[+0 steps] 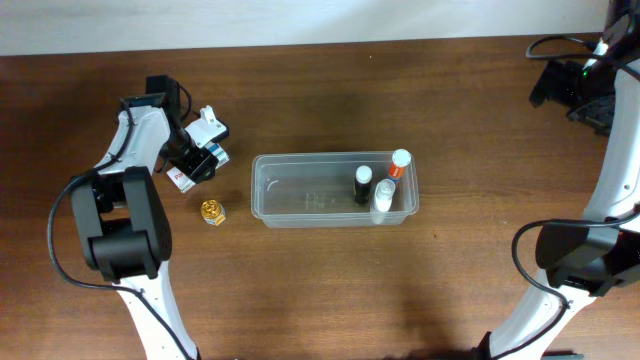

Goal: Pack container
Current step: 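Close the left gripper on the Panadol box, then lift the Panadol box and carry it over the container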

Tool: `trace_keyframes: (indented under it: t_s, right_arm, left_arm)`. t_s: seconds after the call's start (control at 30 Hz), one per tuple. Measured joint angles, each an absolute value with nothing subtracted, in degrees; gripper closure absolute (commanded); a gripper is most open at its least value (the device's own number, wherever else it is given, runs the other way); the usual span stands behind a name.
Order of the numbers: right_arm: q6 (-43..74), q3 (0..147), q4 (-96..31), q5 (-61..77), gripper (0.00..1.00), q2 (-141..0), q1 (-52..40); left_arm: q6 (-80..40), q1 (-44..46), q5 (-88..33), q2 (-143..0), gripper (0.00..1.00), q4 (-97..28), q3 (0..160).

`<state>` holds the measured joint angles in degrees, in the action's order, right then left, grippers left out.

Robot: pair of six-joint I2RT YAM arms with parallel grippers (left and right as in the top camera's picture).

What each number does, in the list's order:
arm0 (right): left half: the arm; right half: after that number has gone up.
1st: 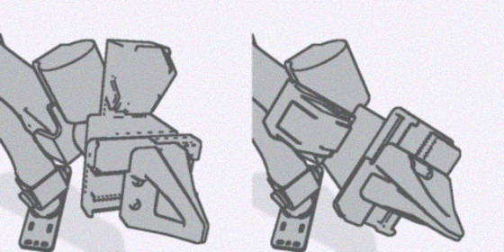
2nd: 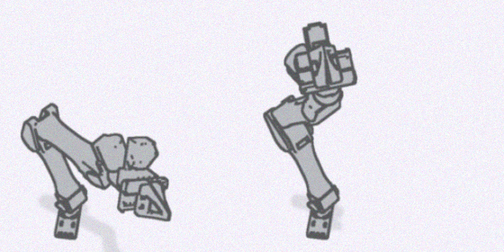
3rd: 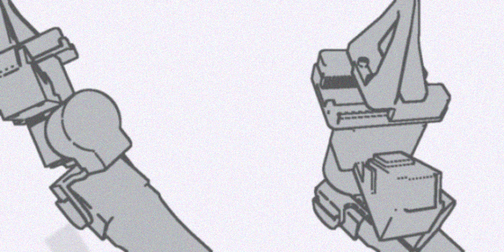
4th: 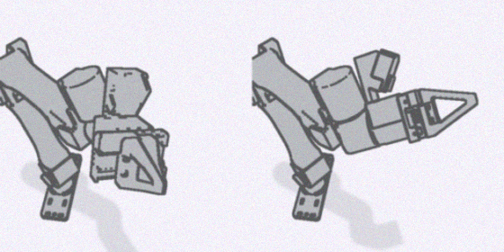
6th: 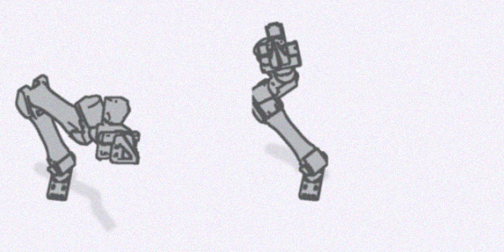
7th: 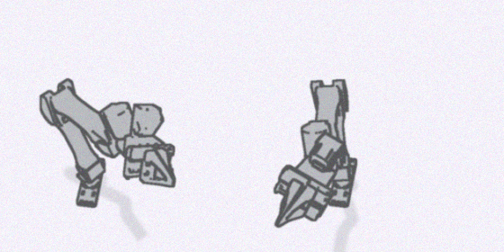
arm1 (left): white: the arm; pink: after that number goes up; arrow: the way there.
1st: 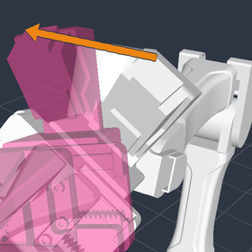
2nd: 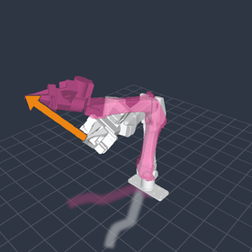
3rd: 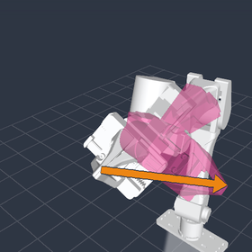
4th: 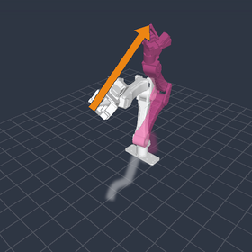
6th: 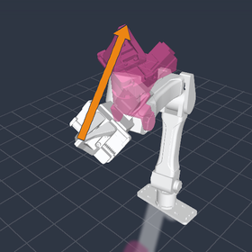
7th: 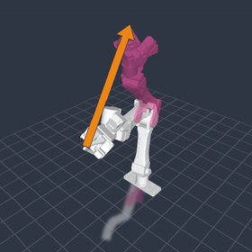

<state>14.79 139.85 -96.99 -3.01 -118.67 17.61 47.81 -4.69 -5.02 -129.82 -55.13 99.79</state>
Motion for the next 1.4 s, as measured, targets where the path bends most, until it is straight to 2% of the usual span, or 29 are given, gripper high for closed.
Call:
trace_keyframes:
  t_s: [0.1,0.2,0.53,0.97,1.4]
  right_arm:
    - [14.79,139.85,-96.99,-3.01,0.02,-118.67,17.58]
    - [14.81,139.85,-96.99,-3.03,0.02,-118.67,17.61]
    - [14.81,139.85,-96.99,-3.01,0.02,-118.67,17.61]
    - [14.81,139.85,-96.99,-3.01,0.02,-118.67,17.61]
    - [14.79,139.85,-96.99,-3.01,0.02,-118.67,17.61]
  left_arm:
    - [47.81,-4.69,-4.93,-129.88,0.36,-55.20,100.05]
    - [47.81,-4.69,-4.86,-129.88,0.44,-55.48,100.29]
    - [47.81,-4.69,-4.49,-129.88,0.51,-56.36,100.97]
    - [47.81,-4.69,-4.49,-129.88,0.52,-56.84,101.38]
    - [47.81,-1.96,-4.47,-126.98,0.52,-59.18,111.44]
